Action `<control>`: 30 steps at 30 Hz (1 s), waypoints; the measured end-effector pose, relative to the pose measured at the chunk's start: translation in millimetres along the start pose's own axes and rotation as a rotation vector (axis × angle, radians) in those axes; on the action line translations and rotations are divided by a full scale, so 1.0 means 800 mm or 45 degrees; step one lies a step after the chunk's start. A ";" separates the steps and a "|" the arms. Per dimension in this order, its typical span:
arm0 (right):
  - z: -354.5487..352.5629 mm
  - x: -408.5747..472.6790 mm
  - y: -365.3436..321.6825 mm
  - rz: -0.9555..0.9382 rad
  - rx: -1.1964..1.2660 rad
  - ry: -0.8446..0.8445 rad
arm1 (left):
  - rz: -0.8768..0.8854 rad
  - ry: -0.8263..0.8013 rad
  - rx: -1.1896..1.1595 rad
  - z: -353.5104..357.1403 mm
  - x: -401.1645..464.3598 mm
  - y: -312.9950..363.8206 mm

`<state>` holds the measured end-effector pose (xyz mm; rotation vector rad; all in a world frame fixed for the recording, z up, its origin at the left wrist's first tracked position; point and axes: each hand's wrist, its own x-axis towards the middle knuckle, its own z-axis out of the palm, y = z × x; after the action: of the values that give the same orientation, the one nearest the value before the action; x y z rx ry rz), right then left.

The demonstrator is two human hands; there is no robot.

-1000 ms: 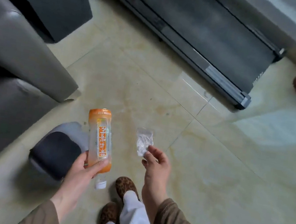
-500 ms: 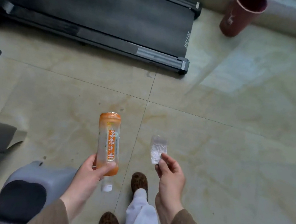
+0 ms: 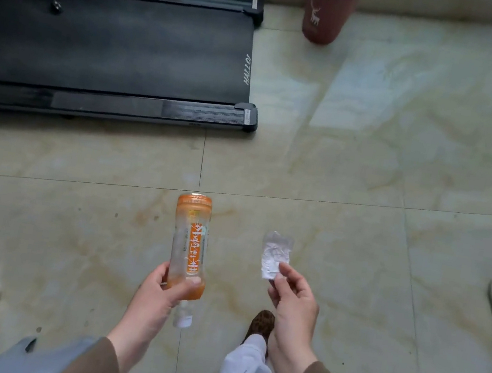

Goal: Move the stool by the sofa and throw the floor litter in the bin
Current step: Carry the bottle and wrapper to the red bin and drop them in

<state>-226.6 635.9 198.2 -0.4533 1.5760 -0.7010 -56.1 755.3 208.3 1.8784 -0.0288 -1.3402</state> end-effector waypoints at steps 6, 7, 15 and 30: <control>0.011 0.060 -0.069 -0.016 0.029 0.003 | 0.005 -0.001 0.055 0.054 0.042 0.058; 0.014 0.067 -0.077 -0.015 0.032 0.007 | 0.003 -0.013 0.060 0.060 0.048 0.066; 0.048 0.144 -0.151 -0.046 0.053 0.059 | -0.049 -0.053 0.131 0.104 0.131 0.154; 0.135 0.306 -0.308 0.012 0.094 0.116 | -0.019 -0.153 0.240 0.217 0.267 0.348</control>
<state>-180.5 275.5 178.9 -0.3637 1.6312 -0.7793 12.9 370.1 194.1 1.9529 -0.2095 -1.5035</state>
